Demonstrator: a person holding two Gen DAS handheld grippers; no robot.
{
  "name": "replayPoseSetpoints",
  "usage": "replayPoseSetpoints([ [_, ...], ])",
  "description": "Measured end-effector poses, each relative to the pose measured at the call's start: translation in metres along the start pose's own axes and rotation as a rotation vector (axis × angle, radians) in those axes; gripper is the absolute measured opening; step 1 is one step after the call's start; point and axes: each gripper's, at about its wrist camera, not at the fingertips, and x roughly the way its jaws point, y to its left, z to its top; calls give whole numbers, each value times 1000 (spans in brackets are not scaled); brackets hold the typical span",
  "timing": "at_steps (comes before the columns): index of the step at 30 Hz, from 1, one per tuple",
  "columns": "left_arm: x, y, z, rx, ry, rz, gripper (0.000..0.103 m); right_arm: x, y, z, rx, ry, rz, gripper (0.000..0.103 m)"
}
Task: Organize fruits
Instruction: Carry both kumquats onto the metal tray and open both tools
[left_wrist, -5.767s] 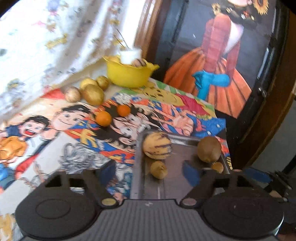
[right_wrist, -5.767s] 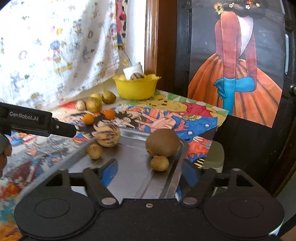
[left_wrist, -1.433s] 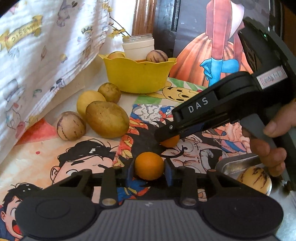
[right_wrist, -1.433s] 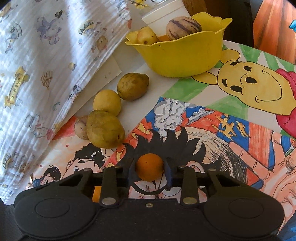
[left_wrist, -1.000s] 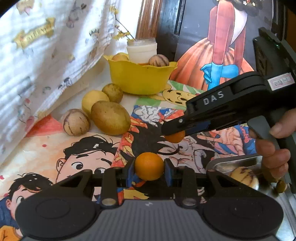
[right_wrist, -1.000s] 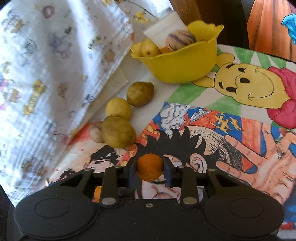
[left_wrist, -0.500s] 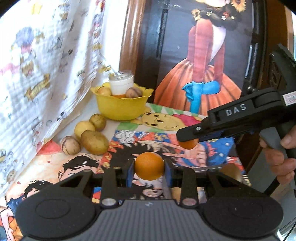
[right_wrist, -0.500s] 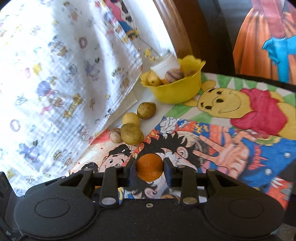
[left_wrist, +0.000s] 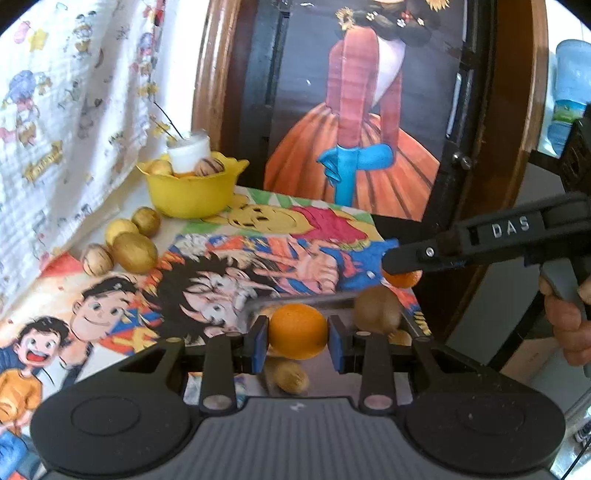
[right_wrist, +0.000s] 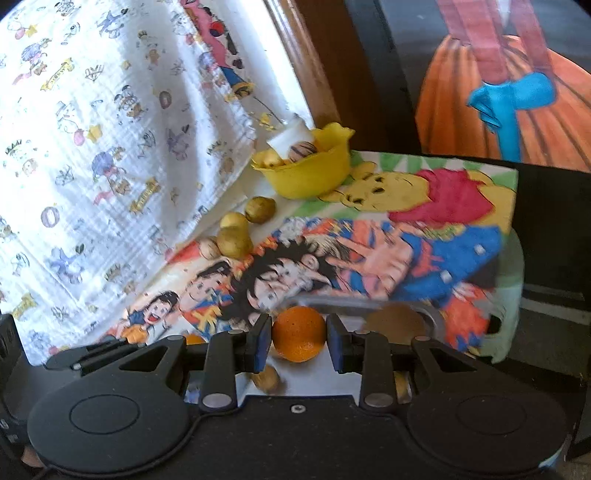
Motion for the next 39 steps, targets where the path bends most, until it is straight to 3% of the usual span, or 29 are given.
replayPoseSetpoints([
  [13,12,-18,-31,7,98,-4,37,-6,-13,-72,-38,2,-61,34],
  [28,42,-10,-49,-7,181,7,37,25,-18,-96,-145,-13,-147,34],
  [39,55,-8,-47,6,150,16,37,33,-13,-98,-255,-79,-207,34],
])
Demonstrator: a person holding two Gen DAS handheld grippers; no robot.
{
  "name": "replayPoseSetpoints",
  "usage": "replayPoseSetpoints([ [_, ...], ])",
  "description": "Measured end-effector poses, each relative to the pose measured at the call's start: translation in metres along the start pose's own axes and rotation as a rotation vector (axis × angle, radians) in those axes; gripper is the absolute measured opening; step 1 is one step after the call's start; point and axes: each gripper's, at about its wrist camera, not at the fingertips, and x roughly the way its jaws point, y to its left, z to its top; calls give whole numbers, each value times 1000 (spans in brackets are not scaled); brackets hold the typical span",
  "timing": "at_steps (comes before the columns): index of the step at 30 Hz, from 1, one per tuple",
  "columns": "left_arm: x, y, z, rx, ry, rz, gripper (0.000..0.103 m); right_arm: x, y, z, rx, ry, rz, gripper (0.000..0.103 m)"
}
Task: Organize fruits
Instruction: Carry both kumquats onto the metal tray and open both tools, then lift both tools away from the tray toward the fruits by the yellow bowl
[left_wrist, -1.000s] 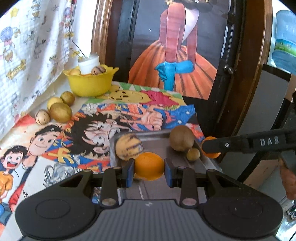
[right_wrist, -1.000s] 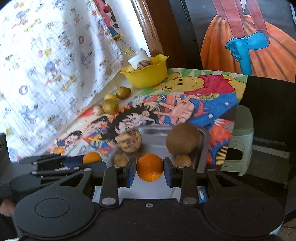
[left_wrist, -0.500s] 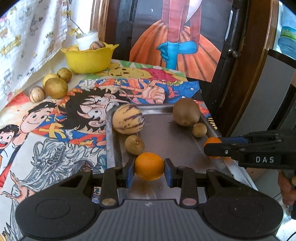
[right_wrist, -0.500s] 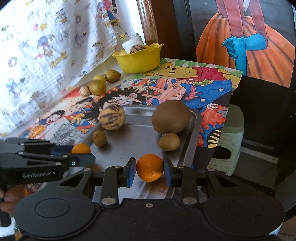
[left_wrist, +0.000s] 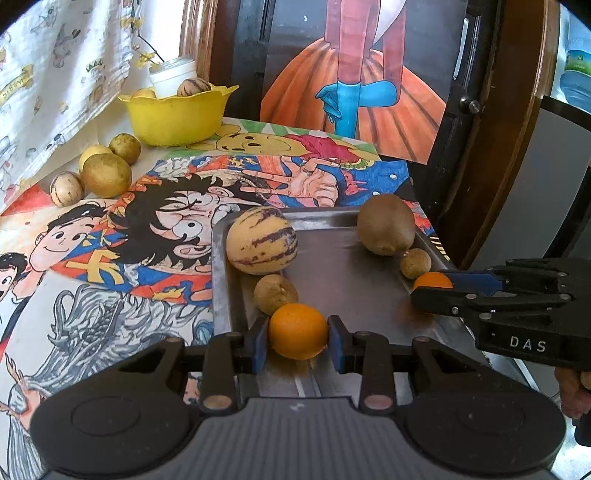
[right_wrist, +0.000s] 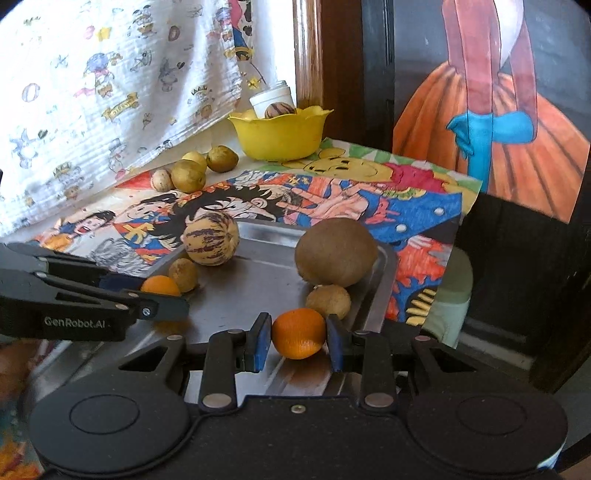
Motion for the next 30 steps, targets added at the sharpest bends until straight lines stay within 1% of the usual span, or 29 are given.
replayPoseSetpoints([
  [7,6,2,3,3,-20,11,37,7,7,-1,-80,-25,-44,34],
  [14,7,3,3,-7,-21,6,37,8,9,-4,-82,-23,-55,35],
  [17,6,4,3,-12,-15,4,37,4,10,-6,-84,-27,-57,37],
  [21,2,9,4,-58,-6,-21,38,-6,12,-8,-83,-38,-58,45],
  [23,-2,11,5,-76,-7,-28,41,-11,12,-9,-72,-40,-60,48],
  [25,-9,10,4,-83,-19,-31,52,-18,13,-11,-55,-46,-60,52],
  [27,-19,8,4,-83,-39,-25,57,-27,14,-12,-37,-59,-60,60],
  [28,-23,7,3,-83,-47,-24,58,-32,16,-13,-27,-67,-61,62],
  [29,-27,6,4,-85,-53,-25,59,-38,17,-13,-16,-76,-59,67],
  [30,-32,6,3,-92,-60,-24,64,-43,19,-14,-8,-83,-59,71],
])
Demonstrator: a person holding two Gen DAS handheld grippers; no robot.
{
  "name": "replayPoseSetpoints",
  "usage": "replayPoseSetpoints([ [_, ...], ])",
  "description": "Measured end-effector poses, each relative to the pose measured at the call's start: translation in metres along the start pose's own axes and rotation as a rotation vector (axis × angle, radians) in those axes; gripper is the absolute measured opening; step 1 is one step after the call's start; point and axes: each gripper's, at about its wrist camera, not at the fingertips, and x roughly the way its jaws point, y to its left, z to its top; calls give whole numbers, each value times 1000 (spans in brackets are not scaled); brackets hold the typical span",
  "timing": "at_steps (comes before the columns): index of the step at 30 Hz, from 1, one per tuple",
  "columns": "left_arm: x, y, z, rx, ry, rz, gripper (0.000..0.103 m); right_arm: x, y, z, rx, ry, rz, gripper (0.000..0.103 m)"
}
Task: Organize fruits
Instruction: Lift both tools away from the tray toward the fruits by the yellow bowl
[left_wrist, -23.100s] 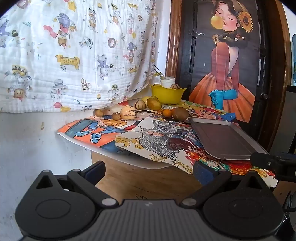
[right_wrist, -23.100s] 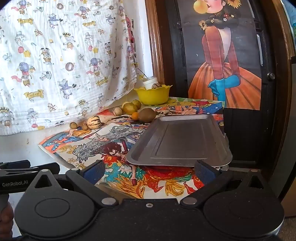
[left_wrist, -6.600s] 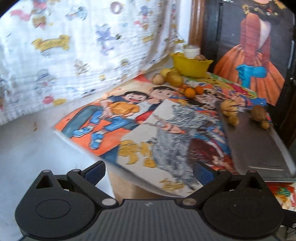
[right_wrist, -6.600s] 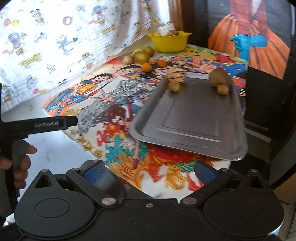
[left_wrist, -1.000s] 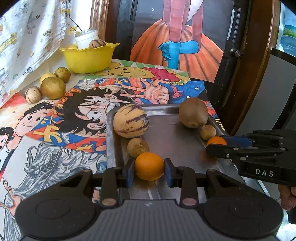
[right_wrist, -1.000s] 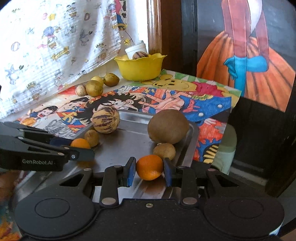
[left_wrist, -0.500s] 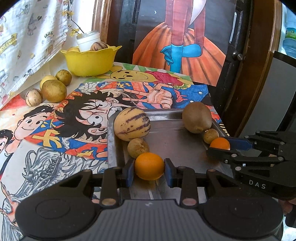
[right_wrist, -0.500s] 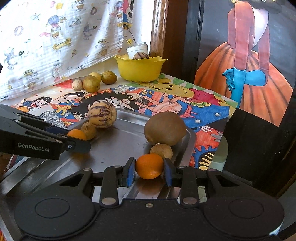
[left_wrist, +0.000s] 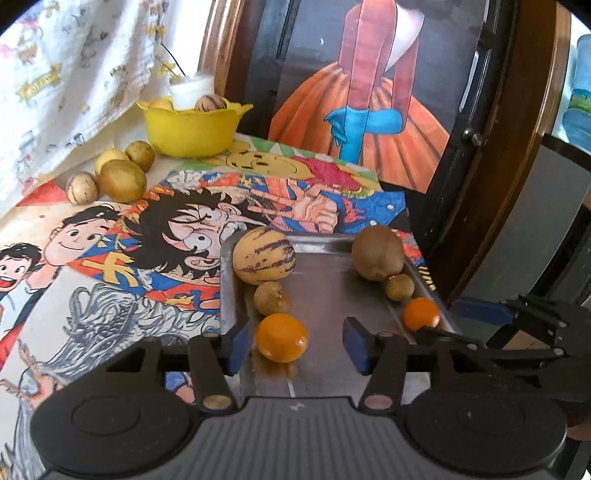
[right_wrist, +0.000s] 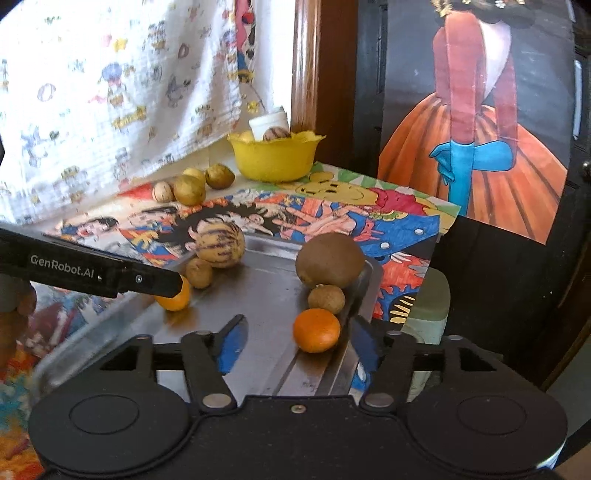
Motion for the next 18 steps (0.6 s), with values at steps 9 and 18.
replayPoseSetpoints([
  [9,-53,8,-13,-58,-94,69,97,-52,19,-1,40,-62,-3,93],
  [18,-104,19,-42,-56,-148,177,103,-95,42,-18,165,-35,32,102],
])
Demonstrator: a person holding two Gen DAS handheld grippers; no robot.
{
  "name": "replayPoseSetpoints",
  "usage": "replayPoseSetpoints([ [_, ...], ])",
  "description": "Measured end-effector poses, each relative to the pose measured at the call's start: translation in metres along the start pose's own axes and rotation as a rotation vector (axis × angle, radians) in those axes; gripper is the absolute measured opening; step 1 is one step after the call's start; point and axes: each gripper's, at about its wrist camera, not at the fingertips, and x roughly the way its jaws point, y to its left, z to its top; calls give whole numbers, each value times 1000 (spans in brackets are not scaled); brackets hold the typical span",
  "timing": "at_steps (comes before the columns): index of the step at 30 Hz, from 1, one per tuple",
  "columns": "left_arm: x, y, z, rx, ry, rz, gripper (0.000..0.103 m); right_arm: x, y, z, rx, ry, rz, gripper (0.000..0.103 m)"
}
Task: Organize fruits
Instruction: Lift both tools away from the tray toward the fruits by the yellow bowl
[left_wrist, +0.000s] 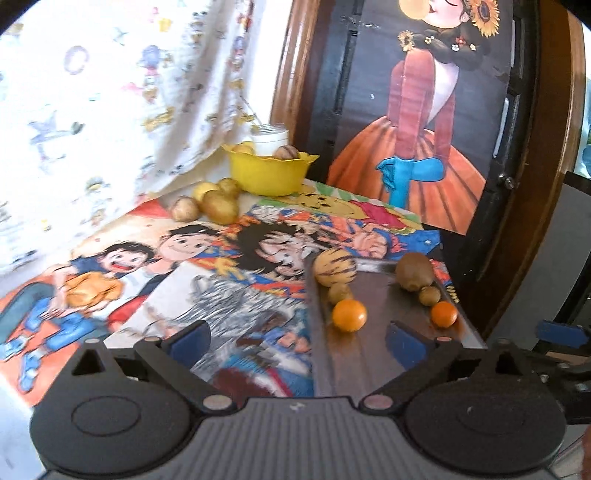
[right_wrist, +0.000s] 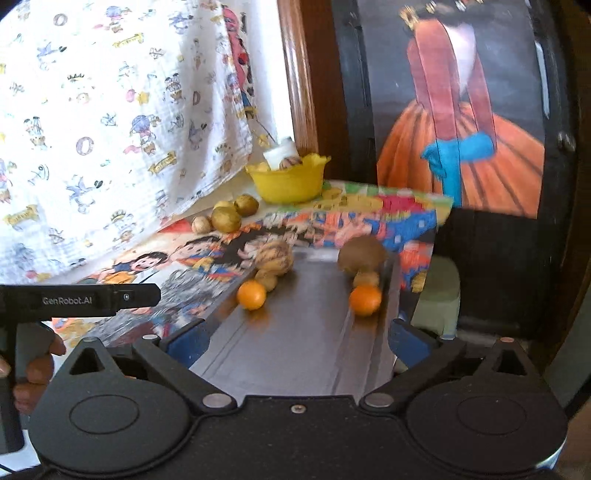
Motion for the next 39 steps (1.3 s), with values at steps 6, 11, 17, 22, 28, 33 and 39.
replayPoseSetpoints([
  [6,-23,16,-16,-2,22,64,103,-18,15,-20,89,127,-16,102],
  [11,-43,29,-34,-9,61,97,103,-32,29,-35,130,189,-3,102],
  [17,-62,38,-46,8,95,142,103,-37,57,-41,80,251,31,102],
  [22,-71,49,-49,25,129,205,103,-34,74,-37,32,282,75,102],
  [28,-72,76,-44,-12,152,271,103,-28,83,-17,-14,302,125,102],
  [33,-70,96,-30,3,136,297,103,-25,85,21,-52,297,166,102],
  [39,-71,111,8,88,46,280,103,-21,88,97,-177,217,209,102],
])
